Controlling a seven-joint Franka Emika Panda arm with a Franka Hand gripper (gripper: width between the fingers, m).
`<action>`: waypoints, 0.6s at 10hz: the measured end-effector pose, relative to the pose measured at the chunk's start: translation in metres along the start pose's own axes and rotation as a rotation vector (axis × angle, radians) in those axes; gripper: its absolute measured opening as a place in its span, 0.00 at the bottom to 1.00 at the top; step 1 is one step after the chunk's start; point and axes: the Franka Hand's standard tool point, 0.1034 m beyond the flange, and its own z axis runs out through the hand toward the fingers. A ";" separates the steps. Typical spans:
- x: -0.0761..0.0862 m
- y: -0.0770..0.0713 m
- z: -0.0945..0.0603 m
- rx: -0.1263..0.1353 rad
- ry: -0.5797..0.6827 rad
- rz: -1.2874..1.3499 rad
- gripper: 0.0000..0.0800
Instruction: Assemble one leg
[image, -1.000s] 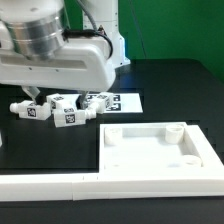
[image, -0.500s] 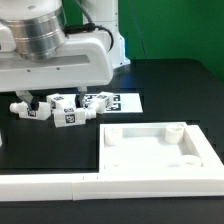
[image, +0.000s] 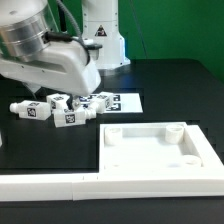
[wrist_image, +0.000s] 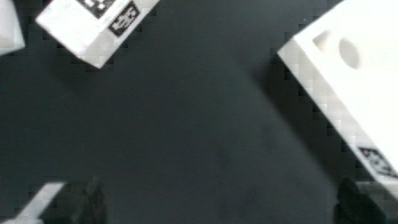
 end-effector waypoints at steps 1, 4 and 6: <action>-0.001 -0.002 0.000 0.000 -0.001 0.064 0.81; -0.001 0.005 0.001 0.076 -0.059 0.237 0.81; -0.007 0.033 0.009 0.121 -0.150 0.313 0.81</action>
Offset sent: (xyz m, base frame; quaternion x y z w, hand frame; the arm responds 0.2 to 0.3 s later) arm -0.0147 -0.0149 -0.0011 0.0956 -0.1077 0.2324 0.9619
